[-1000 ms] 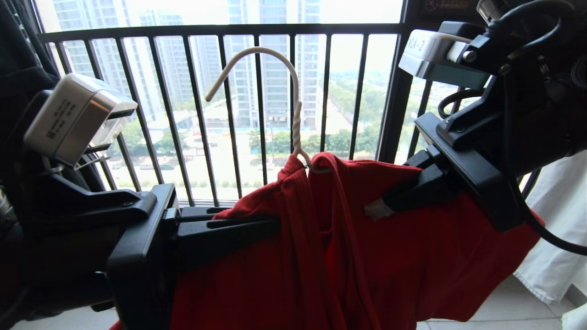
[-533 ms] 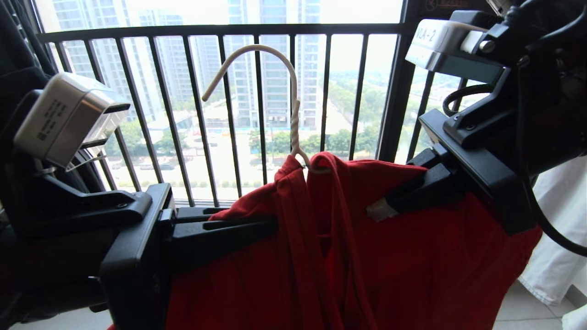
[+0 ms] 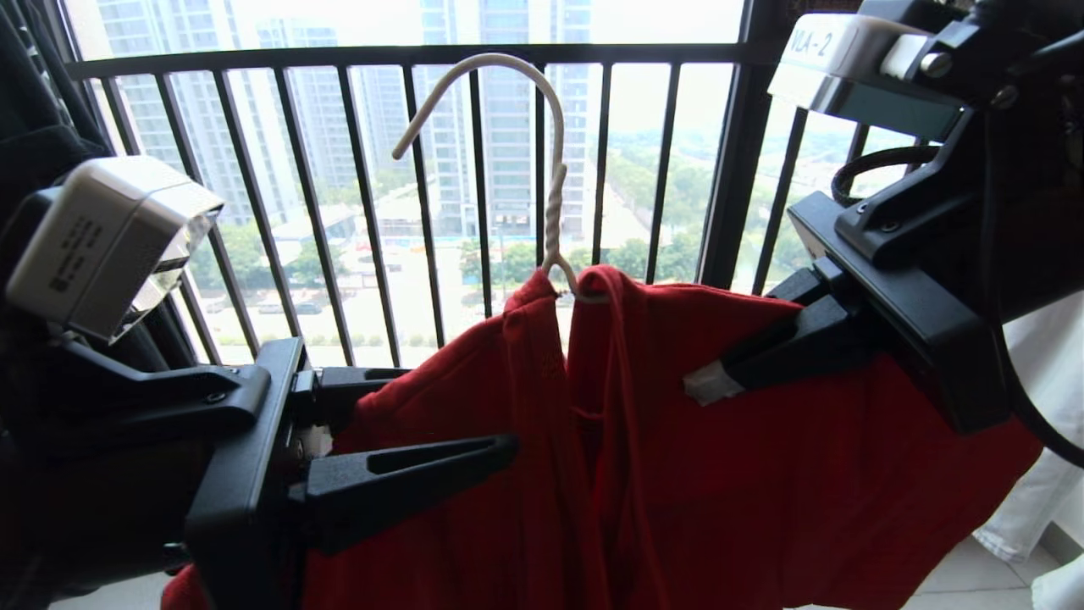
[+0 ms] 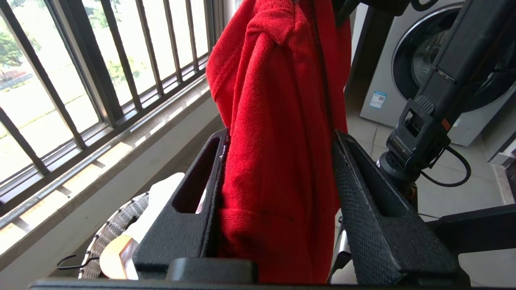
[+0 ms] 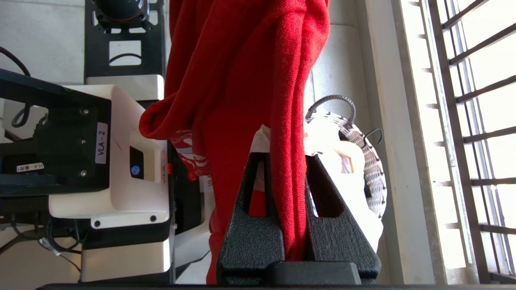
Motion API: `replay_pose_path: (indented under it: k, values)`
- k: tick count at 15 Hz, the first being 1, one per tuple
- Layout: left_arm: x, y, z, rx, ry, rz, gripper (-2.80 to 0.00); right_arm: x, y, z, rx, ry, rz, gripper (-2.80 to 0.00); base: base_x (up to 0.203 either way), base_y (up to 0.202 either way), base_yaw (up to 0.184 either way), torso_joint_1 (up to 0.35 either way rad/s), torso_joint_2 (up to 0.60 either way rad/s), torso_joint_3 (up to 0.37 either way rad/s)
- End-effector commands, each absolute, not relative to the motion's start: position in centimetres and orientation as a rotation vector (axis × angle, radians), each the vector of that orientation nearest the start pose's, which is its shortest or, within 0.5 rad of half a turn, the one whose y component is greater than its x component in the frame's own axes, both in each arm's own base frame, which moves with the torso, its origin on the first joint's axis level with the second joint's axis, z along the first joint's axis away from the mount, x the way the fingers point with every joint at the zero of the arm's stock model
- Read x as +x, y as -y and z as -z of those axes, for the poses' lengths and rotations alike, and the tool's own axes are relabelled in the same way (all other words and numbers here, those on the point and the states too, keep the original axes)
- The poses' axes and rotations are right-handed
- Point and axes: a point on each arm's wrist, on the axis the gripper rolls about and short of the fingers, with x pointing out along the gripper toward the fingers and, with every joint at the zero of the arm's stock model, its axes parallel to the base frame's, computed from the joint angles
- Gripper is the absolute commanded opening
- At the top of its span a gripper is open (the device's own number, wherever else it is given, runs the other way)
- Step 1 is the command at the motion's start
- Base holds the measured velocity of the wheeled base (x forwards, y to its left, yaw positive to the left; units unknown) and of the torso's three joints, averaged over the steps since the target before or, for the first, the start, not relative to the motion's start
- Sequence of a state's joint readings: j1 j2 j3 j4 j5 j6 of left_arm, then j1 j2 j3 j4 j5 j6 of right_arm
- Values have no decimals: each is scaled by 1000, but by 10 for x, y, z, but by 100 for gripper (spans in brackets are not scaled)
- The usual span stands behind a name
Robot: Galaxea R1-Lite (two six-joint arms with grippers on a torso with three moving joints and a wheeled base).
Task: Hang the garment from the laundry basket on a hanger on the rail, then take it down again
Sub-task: Hang the clothes rack on the clothesline
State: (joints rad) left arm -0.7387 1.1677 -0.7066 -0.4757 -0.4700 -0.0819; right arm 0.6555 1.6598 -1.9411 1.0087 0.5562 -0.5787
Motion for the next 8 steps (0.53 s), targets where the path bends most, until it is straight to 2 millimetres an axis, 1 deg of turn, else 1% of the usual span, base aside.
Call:
replay_pose_path:
  k: [1, 2, 5, 8]
  values:
    - [119, 122, -272, -79, -13, 1208, 0, 187, -159, -354, -521, -415, -1350, -280, 0, 0, 0, 0, 0, 0]
    - [118, 120, -275, -81, 0, 1203, 0, 188, -159, -354, -521, -416, -1350, -280, 0, 0, 0, 0, 0, 0]
    - [117, 104, -290, -87, 74, 1132, 0, 189, -153, -357, -515, -409, -1326, -280, 0, 0, 0, 0, 0, 0]
    - [123, 85, -307, -92, 141, 1006, 0, 188, -146, -359, -509, -404, -1303, -280, 0, 0, 0, 0, 0, 0]
